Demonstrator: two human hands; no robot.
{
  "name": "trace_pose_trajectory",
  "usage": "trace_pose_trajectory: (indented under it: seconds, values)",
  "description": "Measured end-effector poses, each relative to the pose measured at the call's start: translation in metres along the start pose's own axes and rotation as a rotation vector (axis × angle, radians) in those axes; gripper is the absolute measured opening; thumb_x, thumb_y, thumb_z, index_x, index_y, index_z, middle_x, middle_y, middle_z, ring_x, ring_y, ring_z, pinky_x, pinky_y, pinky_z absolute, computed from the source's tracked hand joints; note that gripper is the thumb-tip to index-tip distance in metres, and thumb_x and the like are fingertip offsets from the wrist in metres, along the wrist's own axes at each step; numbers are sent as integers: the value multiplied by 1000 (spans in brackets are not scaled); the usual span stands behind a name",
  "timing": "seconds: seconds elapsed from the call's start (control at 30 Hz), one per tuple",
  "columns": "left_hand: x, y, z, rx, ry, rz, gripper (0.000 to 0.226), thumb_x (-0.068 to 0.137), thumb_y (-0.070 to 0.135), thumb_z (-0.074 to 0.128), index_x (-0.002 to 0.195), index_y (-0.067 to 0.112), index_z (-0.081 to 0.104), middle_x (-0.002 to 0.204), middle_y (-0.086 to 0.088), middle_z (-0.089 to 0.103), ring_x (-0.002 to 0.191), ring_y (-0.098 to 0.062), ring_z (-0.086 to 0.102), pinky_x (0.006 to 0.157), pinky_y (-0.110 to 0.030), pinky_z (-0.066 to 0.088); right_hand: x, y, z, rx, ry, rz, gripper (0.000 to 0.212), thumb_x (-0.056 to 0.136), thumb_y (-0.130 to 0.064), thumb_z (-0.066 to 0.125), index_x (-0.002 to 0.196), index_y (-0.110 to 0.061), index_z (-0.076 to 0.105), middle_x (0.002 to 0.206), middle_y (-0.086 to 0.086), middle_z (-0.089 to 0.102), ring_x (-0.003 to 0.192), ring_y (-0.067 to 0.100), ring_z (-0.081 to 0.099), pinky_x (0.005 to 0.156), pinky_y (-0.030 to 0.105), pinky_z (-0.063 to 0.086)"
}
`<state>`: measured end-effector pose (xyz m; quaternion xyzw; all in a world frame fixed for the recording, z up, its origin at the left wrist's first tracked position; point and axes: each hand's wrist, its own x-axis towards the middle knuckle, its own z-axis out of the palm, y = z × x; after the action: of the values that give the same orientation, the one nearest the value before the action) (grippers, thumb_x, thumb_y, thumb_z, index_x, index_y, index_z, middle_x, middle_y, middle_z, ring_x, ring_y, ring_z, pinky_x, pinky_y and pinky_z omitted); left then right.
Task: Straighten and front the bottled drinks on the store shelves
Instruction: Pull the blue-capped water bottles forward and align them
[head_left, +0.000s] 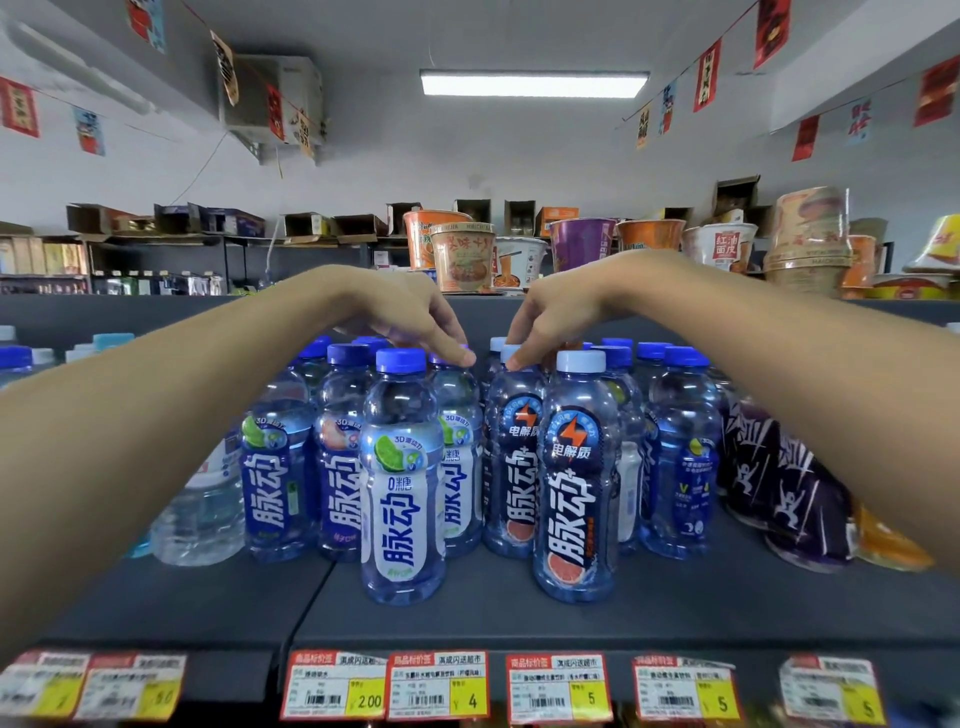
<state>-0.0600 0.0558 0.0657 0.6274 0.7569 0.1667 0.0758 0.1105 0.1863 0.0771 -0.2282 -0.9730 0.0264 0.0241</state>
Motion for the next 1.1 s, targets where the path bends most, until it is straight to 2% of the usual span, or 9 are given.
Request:
trace_pose_trajectory:
  seconds: [0.1,0.17,0.3,0.37,0.47,0.57,0.83,0.97,1.1]
  values:
    - [-16,3,-1,-23,49,12,61,76,64,69,122,24,70,122,3,69,110,-17,65,98,-34,52,-18,-2,1,-17,22,24,62,90,-65,59,136,-24,60,124,-3,63,106,18,62,83,30,52]
    - [-28,4,6,-16,158,84,49,82,62,66,117,28,72,118,2,71,109,-19,66,97,-37,54,-32,-5,9,-159,140,-13,67,89,-72,53,135,-25,60,110,-12,60,102,14,59,88,29,44]
    - [-52,-5,28,236,461,215,43,84,68,63,105,33,73,101,21,67,93,9,58,74,-10,38,-56,-4,36,-393,366,-80,68,90,-73,46,126,-18,65,75,-13,51,76,12,53,68,27,40]
    - [-63,-12,32,377,459,230,51,78,74,62,104,31,71,99,18,63,88,10,54,70,-7,34,-66,0,45,-454,351,-51,73,91,-73,44,132,-15,59,66,-11,46,76,16,50,66,30,39]
    - [-73,-16,30,381,395,141,53,73,76,62,107,36,69,86,24,60,75,7,58,66,-11,37,-74,7,46,-340,293,-32,64,95,-65,47,137,-18,53,72,-12,48,76,16,51,74,30,38]
    - [-74,-17,30,279,425,158,39,83,61,67,107,32,74,71,18,69,64,4,66,63,-17,43,-78,11,41,-222,307,-61,44,100,-55,47,129,-25,60,81,-20,50,72,-4,49,66,25,38]
    - [-77,-3,37,245,420,251,35,88,57,65,113,33,72,85,13,70,75,3,65,61,-8,42,-77,-1,43,-69,337,-196,30,98,-48,56,123,-32,66,89,-20,60,78,-5,55,64,20,38]
    - [-75,6,42,284,428,290,37,90,57,63,119,35,68,92,18,66,84,18,56,61,2,37,-77,-11,43,-92,313,-208,36,98,-52,53,128,-33,62,101,-9,67,87,7,62,72,29,45]
    - [-79,3,45,307,404,270,53,81,68,63,126,40,63,98,21,62,86,10,57,64,-5,35,-82,-6,46,-51,272,-172,60,84,-69,63,131,-33,55,110,-13,65,94,4,62,82,28,48]
